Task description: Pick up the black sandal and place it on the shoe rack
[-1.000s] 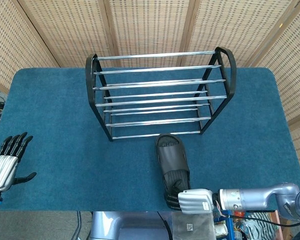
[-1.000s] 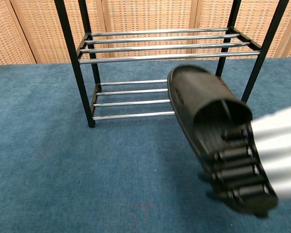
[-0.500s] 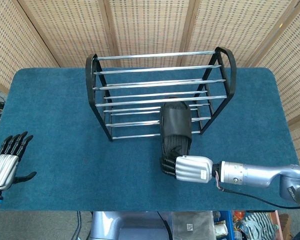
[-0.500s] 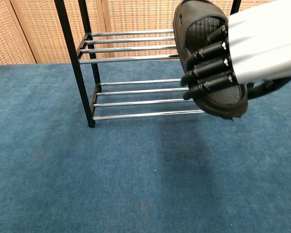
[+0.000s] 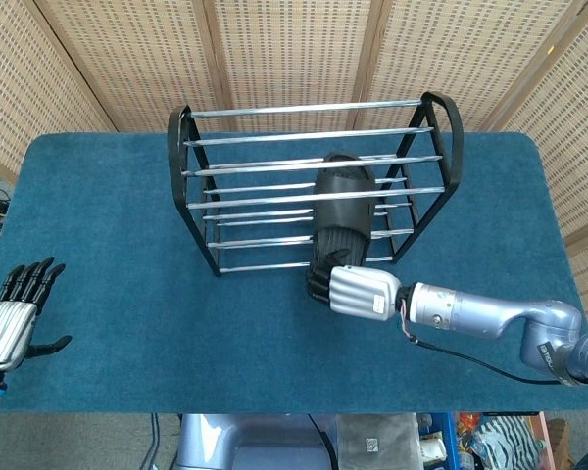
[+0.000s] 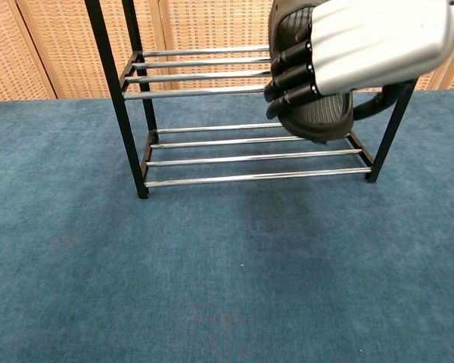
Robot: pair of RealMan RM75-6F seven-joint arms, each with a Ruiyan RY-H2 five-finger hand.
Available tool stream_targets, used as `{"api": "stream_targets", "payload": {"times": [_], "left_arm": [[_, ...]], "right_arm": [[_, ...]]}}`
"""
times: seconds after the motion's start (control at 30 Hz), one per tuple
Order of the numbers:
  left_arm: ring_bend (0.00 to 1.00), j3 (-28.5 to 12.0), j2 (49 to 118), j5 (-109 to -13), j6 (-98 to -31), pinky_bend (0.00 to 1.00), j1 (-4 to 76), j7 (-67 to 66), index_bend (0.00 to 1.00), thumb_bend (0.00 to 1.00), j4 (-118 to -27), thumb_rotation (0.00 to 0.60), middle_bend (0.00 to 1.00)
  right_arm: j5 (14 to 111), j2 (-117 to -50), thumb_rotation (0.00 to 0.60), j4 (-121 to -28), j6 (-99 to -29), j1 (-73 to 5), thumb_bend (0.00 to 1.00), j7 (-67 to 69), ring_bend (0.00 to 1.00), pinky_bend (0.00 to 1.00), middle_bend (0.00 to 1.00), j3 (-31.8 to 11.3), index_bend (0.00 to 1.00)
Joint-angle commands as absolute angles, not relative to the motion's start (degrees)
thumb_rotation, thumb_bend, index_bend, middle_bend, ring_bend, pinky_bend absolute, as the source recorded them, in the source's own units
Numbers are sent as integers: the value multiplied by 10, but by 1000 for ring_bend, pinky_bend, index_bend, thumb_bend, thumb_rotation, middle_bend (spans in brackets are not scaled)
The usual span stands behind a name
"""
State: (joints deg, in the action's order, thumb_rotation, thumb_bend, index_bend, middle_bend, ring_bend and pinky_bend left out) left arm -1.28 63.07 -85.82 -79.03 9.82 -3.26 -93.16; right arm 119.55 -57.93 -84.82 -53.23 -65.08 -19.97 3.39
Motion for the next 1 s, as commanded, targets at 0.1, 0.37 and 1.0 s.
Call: {"api": "stream_targets", "payload": {"times": [0.1, 0.37, 1.0], "left_arm": [[0, -13, 629, -856, -787, 0, 100, -29, 0, 129, -930, 600, 0], [0, -13, 627, -854, -784, 0, 101, -26, 0, 129, -931, 600, 0], [0, -12, 623, -856, -787, 0, 100, -17, 0, 129, -931, 600, 0]], "right_arm": [[1142, -582, 600, -826, -479, -658, 756, -211, 499, 492, 555, 6, 650], [1109, -589, 600, -832, -443, -657, 756, -241, 462, 492, 498, -11, 638], [1022, -575, 600, -893, -400, -619, 467, -386, 0, 110, 36, -54, 189]]}}
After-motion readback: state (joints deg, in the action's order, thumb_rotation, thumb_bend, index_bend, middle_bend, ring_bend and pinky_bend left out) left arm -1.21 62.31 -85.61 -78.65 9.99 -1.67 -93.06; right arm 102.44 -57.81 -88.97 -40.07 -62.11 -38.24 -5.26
